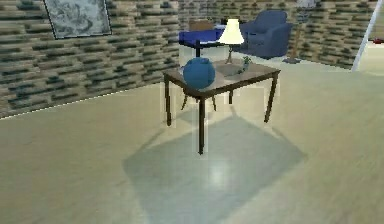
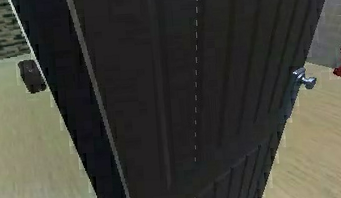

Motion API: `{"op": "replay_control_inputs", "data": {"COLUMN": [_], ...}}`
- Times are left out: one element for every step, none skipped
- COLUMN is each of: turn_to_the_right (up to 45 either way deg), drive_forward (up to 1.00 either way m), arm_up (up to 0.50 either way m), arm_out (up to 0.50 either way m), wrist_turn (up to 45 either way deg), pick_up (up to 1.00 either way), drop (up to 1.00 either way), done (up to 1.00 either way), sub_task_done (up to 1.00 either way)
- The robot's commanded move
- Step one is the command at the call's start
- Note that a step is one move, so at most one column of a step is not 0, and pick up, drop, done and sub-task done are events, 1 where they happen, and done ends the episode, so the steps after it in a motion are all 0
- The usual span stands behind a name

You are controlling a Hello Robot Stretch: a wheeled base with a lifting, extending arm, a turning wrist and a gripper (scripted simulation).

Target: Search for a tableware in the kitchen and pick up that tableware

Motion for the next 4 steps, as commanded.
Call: {"op": "replay_control_inputs", "data": {"turn_to_the_right": [0.0,42.0,0.0,0.0], "drive_forward": [0.30,0.00,1.00,1.00], "arm_up": [0.00,0.00,0.00,0.00], "arm_out": [0.00,0.00,0.00,0.00], "wrist_turn": [0.0,0.0,0.0,0.0], "pick_up": [0.00,0.00,0.00,0.00], "drop": [0.00,0.00,0.00,0.00], "done": [0.00,0.00,0.00,0.00], "sub_task_done": [0.00,0.00,0.00,0.00]}}
